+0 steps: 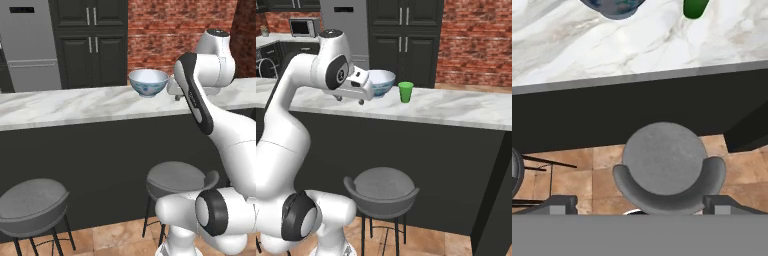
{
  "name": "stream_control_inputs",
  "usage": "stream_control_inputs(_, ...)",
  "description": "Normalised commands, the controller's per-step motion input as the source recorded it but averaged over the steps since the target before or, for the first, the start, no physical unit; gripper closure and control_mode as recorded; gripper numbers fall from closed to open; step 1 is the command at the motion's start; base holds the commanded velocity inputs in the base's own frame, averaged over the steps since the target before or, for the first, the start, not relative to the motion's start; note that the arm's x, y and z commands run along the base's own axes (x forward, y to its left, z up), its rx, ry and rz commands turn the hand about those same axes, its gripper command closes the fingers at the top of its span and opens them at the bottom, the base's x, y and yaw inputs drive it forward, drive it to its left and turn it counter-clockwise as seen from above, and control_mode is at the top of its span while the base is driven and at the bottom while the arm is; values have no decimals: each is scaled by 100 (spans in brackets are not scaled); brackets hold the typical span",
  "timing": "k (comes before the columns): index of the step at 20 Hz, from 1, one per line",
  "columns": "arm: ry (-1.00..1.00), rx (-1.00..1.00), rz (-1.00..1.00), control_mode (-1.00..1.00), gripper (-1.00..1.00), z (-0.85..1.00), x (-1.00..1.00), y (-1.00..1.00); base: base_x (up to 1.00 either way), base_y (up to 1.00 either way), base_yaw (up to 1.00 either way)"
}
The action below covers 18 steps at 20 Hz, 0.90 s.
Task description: Place the cup inside the bowl on the dining table and move the bowl to any counter.
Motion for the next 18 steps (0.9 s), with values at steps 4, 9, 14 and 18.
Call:
stream_control_inputs(4, -1, 0, 3, -100, -100, 0, 15, -9, 0, 0, 0)
stream_control_inputs(9, -6, 2, 6, -100, -100, 0, 7, -17, 0, 0, 0)
stream_control_inputs(14, -6, 4, 8, -100, -100, 6, 2, -26, 0, 0, 0)
stream_control_inputs(18, -4, 1, 9, -100, -100, 18, 7, -28, 0, 0, 0)
